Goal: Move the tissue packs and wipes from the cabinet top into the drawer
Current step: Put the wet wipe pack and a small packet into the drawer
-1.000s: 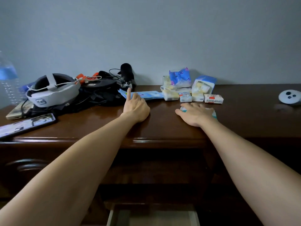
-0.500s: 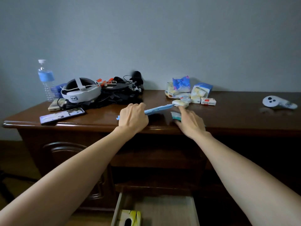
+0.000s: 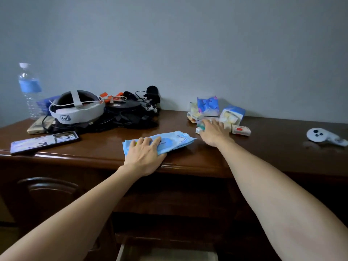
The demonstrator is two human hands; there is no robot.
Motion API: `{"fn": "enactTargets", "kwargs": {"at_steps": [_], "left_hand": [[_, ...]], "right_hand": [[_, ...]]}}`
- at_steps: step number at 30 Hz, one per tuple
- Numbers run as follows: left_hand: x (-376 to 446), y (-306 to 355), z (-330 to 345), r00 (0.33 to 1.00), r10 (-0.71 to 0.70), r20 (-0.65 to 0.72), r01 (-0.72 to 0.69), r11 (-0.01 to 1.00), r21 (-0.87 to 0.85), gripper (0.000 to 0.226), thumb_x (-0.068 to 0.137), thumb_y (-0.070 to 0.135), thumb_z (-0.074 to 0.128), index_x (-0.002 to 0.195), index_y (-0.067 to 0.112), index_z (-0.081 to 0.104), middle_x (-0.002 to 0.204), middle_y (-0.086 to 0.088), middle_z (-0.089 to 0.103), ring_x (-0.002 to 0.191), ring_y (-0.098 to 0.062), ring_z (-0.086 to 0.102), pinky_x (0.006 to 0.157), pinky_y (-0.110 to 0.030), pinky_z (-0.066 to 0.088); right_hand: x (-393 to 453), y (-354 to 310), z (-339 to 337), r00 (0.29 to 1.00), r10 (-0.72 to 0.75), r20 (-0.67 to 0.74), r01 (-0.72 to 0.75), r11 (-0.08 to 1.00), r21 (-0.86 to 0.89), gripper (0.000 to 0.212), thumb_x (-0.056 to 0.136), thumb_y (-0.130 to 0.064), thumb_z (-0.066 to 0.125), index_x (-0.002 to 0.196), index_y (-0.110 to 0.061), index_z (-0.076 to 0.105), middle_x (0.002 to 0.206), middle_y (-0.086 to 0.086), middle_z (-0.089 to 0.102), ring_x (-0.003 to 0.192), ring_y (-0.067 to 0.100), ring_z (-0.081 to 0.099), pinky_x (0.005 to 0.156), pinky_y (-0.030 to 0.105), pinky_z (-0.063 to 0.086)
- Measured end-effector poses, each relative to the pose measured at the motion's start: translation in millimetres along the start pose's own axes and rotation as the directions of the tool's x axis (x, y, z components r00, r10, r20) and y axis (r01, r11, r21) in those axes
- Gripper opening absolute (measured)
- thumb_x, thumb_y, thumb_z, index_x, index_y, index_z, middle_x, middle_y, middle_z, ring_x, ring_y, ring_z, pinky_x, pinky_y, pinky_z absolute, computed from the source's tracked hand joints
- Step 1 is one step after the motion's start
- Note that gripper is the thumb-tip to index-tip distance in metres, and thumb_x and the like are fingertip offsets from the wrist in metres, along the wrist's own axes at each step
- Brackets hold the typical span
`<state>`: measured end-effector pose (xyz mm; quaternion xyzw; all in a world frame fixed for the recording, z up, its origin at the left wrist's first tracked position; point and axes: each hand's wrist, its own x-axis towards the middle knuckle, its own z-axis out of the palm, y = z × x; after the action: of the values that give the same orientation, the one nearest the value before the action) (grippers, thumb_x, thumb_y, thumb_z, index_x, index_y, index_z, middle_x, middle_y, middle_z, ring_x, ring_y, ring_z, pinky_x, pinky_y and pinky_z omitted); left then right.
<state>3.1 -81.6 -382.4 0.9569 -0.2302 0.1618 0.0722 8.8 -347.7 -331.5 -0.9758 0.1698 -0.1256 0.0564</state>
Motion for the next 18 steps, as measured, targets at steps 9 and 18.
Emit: {"fn": "enactTargets", "kwargs": {"at_steps": [9,18], "left_hand": [[-8.2,3.2,-0.7,0.997,-0.025,-0.076,0.019,0.996,-0.085,0.055,0.101,0.044,0.045,0.154,0.026,0.043,0.142,-0.006,0.053,0.129,-0.028,0.046,0.111,-0.041,0.031],[-186.3,26.8,38.4,0.94,0.017,-0.342,-0.1,0.969,-0.227,0.065,0.086,0.004,0.064,0.149,0.018,0.052,0.137,-0.012,0.061,0.122,-0.034,0.055,0.102,-0.047,0.045]], "right_hand": [[-34.5,-5.3,14.3,0.996,-0.084,-0.012,0.085,0.996,0.008,0.042,0.097,-0.028,0.055,0.137,-0.031,0.045,0.133,0.016,0.054,0.122,0.036,0.05,0.096,0.044,0.044],[-239.1,-2.1,60.3,0.807,-0.085,-0.585,0.359,0.857,0.37,0.06,0.082,-0.011,0.063,0.137,-0.029,0.046,0.121,0.002,0.062,0.105,0.026,0.056,0.081,0.039,0.047]]}}
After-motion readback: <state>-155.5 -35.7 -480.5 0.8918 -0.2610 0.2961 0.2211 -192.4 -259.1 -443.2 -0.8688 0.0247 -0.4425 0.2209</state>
